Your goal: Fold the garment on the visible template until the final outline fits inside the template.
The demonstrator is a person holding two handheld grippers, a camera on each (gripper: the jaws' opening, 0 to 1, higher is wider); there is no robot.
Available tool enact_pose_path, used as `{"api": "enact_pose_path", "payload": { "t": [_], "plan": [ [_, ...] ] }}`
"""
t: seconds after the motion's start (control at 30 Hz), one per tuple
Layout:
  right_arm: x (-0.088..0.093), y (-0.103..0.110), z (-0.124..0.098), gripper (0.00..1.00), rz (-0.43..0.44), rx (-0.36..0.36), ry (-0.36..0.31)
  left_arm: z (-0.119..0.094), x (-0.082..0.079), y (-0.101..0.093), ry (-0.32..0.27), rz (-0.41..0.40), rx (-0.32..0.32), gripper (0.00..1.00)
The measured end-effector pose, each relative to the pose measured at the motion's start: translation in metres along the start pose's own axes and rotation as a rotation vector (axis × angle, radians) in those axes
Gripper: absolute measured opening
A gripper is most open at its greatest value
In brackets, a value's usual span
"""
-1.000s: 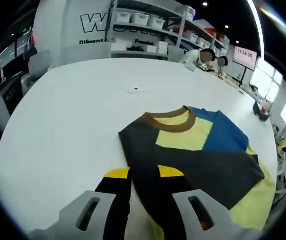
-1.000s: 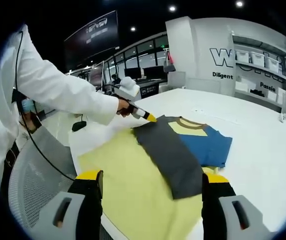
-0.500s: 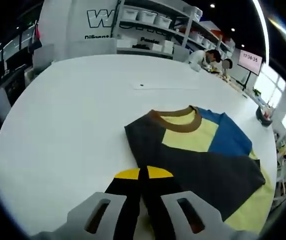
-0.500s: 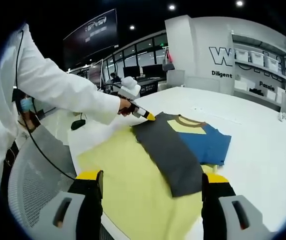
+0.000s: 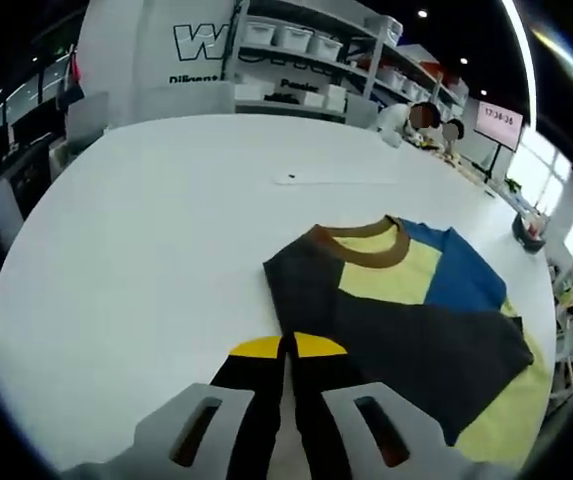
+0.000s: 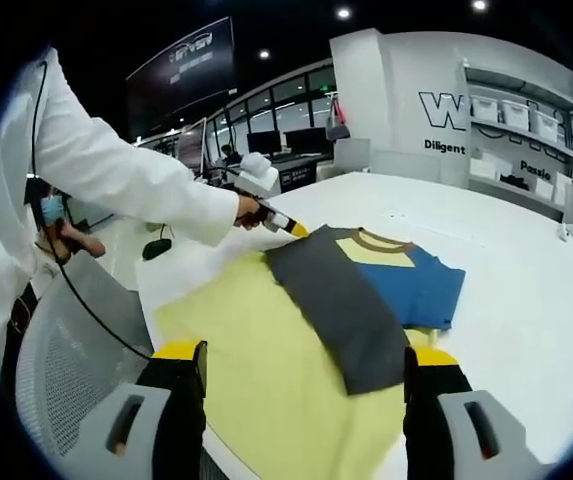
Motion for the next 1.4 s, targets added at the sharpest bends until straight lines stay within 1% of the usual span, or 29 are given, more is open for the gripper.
{"api": "enact_pose_path", "payload": {
  "t": [0.07,0.17,0.2,0.27,0.3,0.33,0.4,0.47,0.6,0.77,0.87,0.97,1.03,1.07,1.17,1.3,1.4],
  "plan": [
    [0.000,0.000,0.000,0.82,-0.001,-0.001,0.002,0.001,0.000,-0.003,0.006,-0.018,0.007,0.09],
    [0.000,0.000,0.000,0.82,-0.002,-0.002,0.002,0.004,0.003,-0.007,0.025,0.001,0.001,0.08],
    [-0.001,0.000,-0.001,0.82,-0.002,-0.001,0.001,0.007,0.005,-0.007,0.041,0.016,-0.010,0.07],
    [0.000,0.001,-0.001,0.82,-0.002,0.000,0.002,0.009,0.008,-0.008,0.054,0.016,-0.013,0.06],
    [0.000,0.001,-0.001,0.82,-0.002,0.001,0.003,0.008,0.008,-0.008,0.049,0.018,-0.016,0.02],
    [0.001,0.001,-0.002,0.82,-0.002,0.002,0.005,0.009,0.008,-0.008,0.050,0.019,-0.018,0.00],
    [0.002,0.000,-0.002,0.82,0.001,0.003,0.005,0.008,0.006,-0.007,0.041,0.050,-0.022,0.00],
    [0.002,0.000,-0.002,0.82,0.001,0.004,0.006,0.008,0.006,-0.006,0.035,0.058,-0.023,0.00],
    [0.002,0.000,-0.001,0.82,0.003,0.004,0.006,0.008,0.005,-0.002,0.029,0.052,-0.020,0.00],
    [0.001,0.001,0.001,0.82,0.003,0.001,0.005,0.007,0.007,0.009,0.022,0.060,-0.033,0.00],
    [0.001,0.001,0.001,0.82,0.003,0.000,0.007,0.006,0.006,0.010,0.007,0.056,-0.033,0.00],
    [0.001,0.002,0.002,0.82,0.003,-0.001,0.007,0.006,0.007,0.010,0.010,0.048,-0.025,0.00],
    [0.000,0.001,0.003,0.82,0.000,-0.001,0.007,0.004,0.006,0.011,0.002,0.050,-0.034,0.00],
    [0.000,0.002,0.003,0.82,0.001,-0.002,0.005,0.002,0.007,0.011,-0.001,0.039,-0.031,0.00],
    [0.000,0.002,0.004,0.82,0.001,-0.002,0.004,-0.003,0.007,0.008,-0.010,0.043,-0.034,0.01],
    [0.000,0.002,0.005,0.82,0.001,-0.004,0.004,-0.011,0.007,0.003,-0.026,0.038,-0.024,0.02],
    [-0.001,0.004,0.006,0.82,-0.002,-0.008,0.002,-0.017,0.014,-0.002,-0.020,0.047,-0.009,0.03]
  ]
}}
Point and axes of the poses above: the point that each gripper's makers call its tool centre point, and the gripper's own axes: z roughly forward along the fingers, y roughly to its left, x roughly out of its underside, the point moved 5 cm from there along -z, roughly backward along the fingers, and after that the axes turned 8 degrees about -x, right-handed, at the moved point
